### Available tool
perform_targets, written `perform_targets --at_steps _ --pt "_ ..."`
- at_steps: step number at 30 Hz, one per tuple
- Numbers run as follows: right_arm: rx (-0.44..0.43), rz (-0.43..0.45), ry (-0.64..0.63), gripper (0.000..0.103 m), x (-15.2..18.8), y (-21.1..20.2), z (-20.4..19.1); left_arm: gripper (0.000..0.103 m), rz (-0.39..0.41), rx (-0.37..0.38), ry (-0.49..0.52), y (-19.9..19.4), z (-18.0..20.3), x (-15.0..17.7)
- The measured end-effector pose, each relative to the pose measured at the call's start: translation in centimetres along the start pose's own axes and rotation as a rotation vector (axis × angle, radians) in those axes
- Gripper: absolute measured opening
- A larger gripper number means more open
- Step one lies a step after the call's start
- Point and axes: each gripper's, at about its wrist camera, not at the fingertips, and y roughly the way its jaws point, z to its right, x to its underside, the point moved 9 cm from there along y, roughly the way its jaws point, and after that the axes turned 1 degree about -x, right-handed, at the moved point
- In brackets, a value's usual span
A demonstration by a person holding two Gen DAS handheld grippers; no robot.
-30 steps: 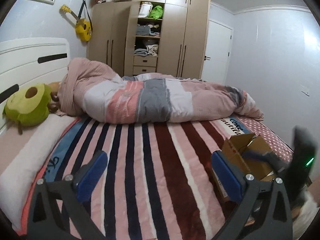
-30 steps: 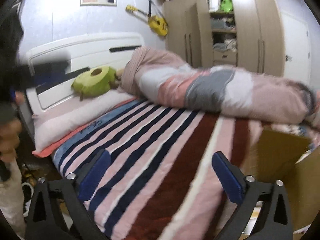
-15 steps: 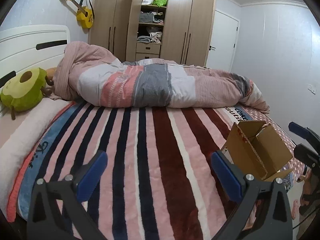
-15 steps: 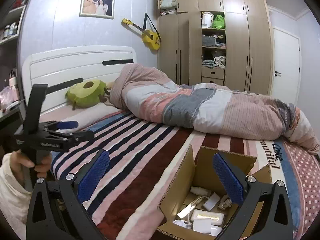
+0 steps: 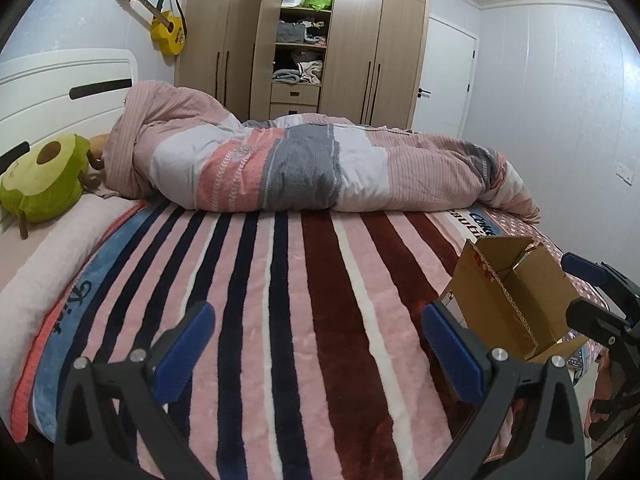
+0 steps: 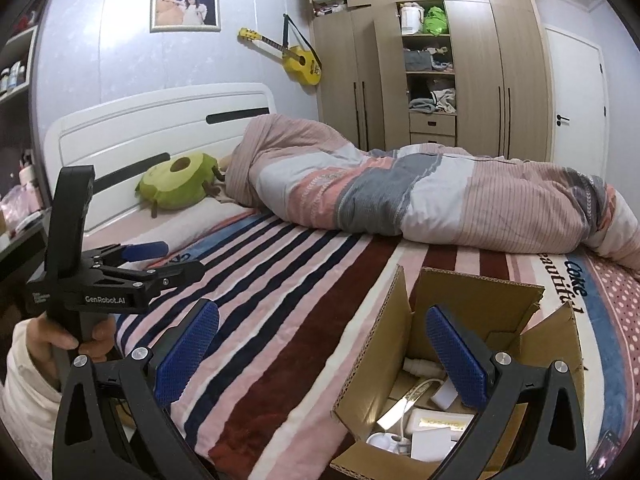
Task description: Organize rigid objects
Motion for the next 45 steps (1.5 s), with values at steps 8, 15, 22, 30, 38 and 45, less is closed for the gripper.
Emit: perform_targets --at_steps 8,15,22,30,38,45 --pt "0.0 0.0 0.0 0.103 0.0 0.0 0.1 0.102 0.01 -0.006 -0.009 -0.3 0.0 0.1" --pt "-0.002 -0.001 0.002 0.103 0.0 0.0 0.2 0.102 0.013 -0.004 -0.011 -0.5 -0.1 0.1" --pt "-0.002 -0.003 0.0 0.103 0.0 0.0 0.2 0.102 0.013 -0.013 -0.011 -0.7 0.0 0.0" --pt "-0.003 -0.012 0.001 0.103 0.6 0.2 0.3 0.102 0.013 -0.019 -0.007 -0.7 0.2 -0.1" --pt "-0.005 -0.019 0.002 0.103 0.7 0.8 0.0 0.102 0.014 -0.023 -0.009 -0.8 0.1 -0.2" --pt "-0.005 -0.024 0.003 0.103 0.7 1.3 -0.3 0.102 0.015 -0.024 -0.01 -0.8 0.0 -0.2"
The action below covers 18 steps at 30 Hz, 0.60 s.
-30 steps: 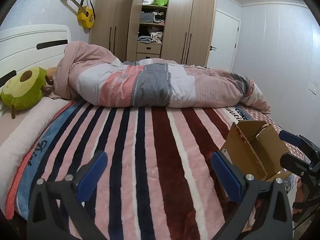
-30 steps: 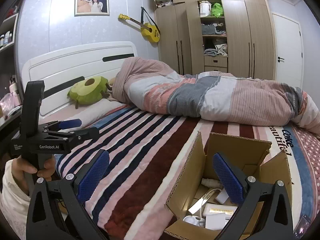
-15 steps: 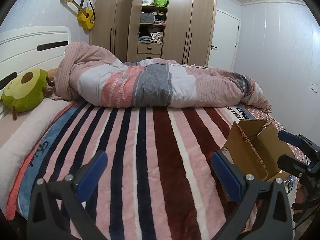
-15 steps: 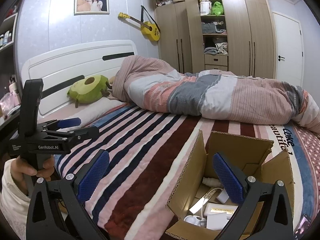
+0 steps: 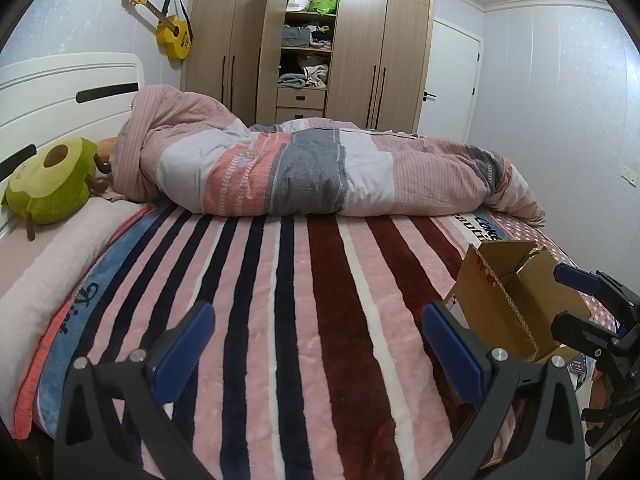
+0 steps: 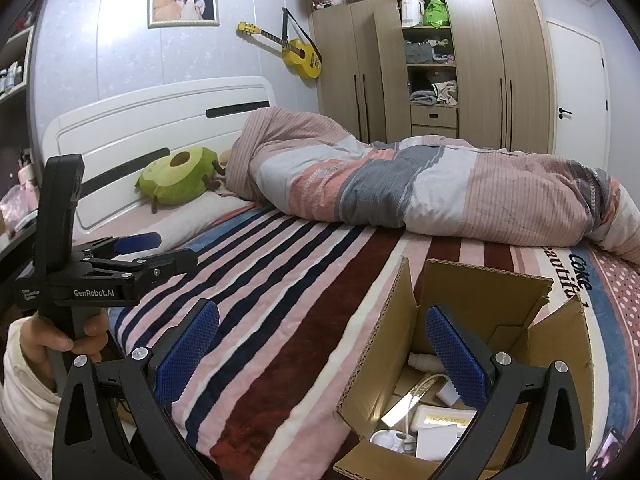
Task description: Organize rigid objects
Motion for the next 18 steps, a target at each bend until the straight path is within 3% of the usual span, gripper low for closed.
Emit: perform_targets --at_steps 18 --pt "0.001 -0.001 0.002 0.103 -0.01 0.04 -0.04 0.102 0.002 -0.001 -0.002 0.02 -0.22 -0.11"
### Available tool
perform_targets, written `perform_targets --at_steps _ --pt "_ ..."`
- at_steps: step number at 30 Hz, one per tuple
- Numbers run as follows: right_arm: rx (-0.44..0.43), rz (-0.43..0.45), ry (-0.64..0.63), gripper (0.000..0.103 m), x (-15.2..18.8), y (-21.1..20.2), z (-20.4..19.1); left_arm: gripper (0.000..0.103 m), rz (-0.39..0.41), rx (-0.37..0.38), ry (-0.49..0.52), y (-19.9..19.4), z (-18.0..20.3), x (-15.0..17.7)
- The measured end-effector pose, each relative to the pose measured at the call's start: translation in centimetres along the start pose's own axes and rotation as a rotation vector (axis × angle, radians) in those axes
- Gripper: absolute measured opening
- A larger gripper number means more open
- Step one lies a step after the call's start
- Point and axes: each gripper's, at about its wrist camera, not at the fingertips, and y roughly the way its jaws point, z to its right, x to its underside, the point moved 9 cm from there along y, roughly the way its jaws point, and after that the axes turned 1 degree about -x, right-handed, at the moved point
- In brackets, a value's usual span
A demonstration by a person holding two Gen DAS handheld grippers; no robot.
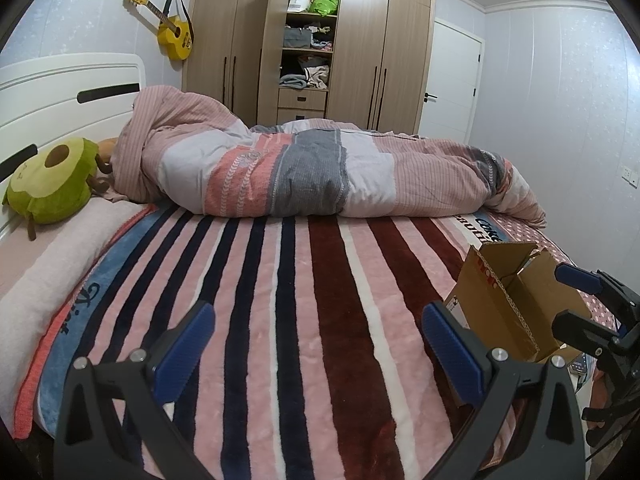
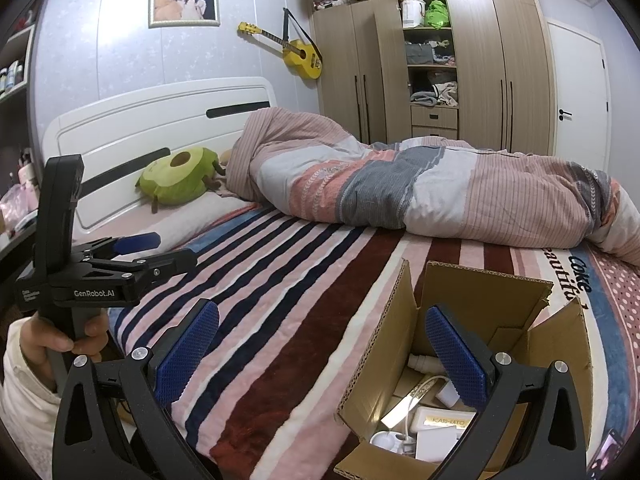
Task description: Organize rigid objects
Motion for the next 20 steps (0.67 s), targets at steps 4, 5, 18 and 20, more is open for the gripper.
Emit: perform_targets --at_steps 4,5,18,20 --pt "-0.001 0.001 -0.001 0.103 0.01 0.01 -0.02 0.102 0.002 -0.003 -0.003 -0.12 -0.18 -0.06" --pt "-0.001 0.0 -0.001 0.103 -0.06 -0.03 0.06 0.102 0.003 -0.003 -0.003 -0.11 -0.25 -0.08" --pt "-0.001 -0.001 0.0 0.103 0.04 0.05 0.09 0.102 0.005 -0.002 -0.003 -0.21 -0.39 -0.2" --pt "-0.001 -0.003 0.002 0.103 0.07 0.09 0.12 0.102 0.006 -0.003 -0.003 -0.2 -0.52 -0.34"
